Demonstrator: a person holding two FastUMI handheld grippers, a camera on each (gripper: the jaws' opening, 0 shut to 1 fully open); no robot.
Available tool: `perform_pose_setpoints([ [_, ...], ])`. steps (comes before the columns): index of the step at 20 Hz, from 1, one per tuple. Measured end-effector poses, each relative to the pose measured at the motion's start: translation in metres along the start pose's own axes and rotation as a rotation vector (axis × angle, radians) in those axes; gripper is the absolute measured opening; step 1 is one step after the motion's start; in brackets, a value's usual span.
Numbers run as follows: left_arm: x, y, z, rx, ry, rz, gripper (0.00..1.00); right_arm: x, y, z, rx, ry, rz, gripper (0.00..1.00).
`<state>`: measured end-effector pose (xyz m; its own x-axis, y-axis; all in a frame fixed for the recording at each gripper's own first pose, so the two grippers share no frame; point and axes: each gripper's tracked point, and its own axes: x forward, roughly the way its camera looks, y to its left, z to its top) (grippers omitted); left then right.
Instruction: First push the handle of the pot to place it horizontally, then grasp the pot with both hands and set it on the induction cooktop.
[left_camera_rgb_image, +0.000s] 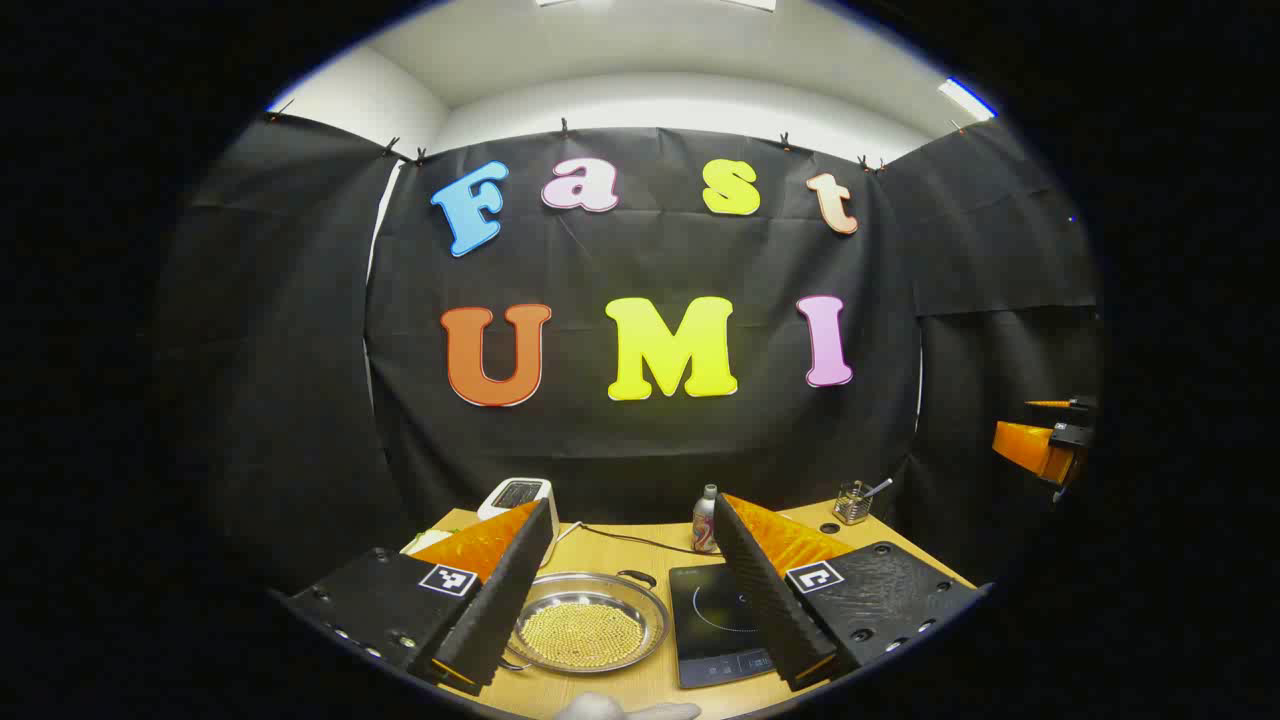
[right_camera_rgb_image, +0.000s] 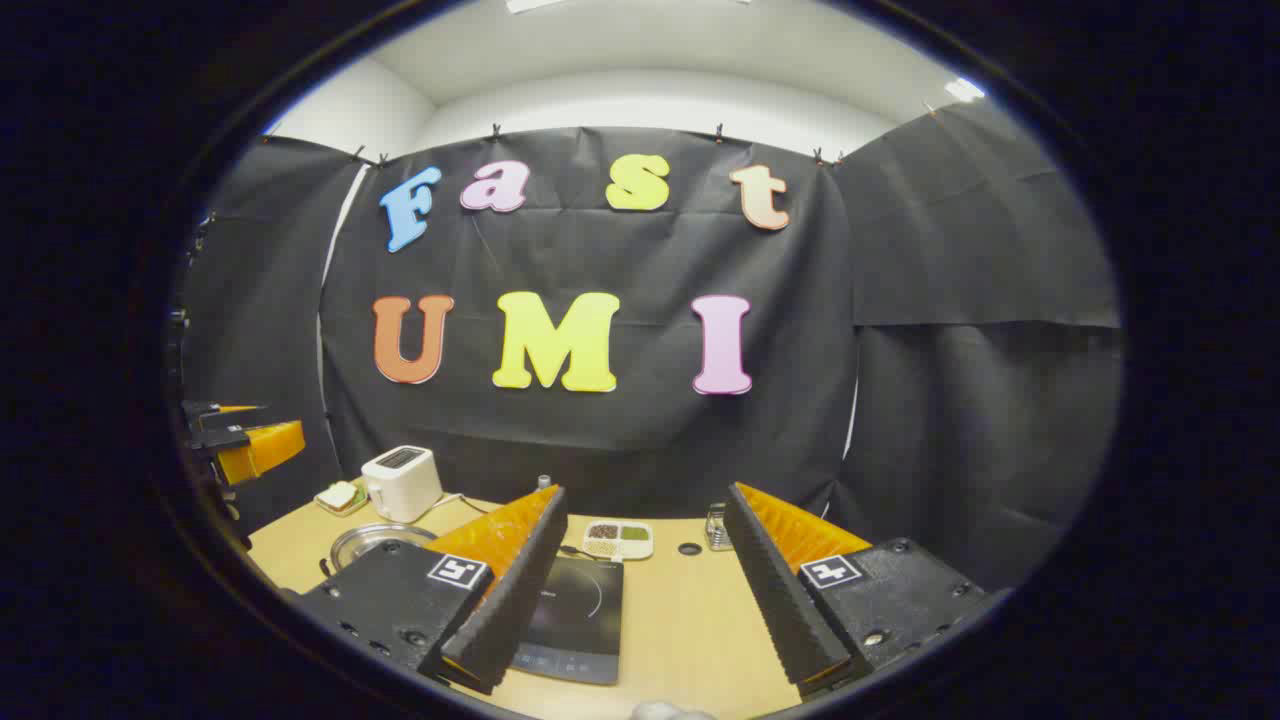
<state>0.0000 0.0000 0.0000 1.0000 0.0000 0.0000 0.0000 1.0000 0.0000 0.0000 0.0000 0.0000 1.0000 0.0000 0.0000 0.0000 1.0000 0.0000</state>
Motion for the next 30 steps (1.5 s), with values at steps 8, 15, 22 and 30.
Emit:
perform_pose_setpoints([
  [8,0.005,0.007,-0.004,-0.003,0.012,-0.001,0.96,0.004,0.013,-0.003,0.003,0.010,0.013,0.97],
  [15,0.004,0.010,-0.010,0.004,0.025,-0.006,0.96,0.000,0.020,-0.004,-0.004,0.014,0.018,0.97],
  [22,-0.001,0.010,-0.036,-0.026,0.125,-0.024,0.69,-0.005,0.031,-0.009,-0.053,0.036,0.052,0.96],
  [30,-0.007,0.005,-0.087,-0.107,0.322,-0.079,0.00,-0.006,0.035,-0.023,-0.056,0.066,0.065,0.97],
])
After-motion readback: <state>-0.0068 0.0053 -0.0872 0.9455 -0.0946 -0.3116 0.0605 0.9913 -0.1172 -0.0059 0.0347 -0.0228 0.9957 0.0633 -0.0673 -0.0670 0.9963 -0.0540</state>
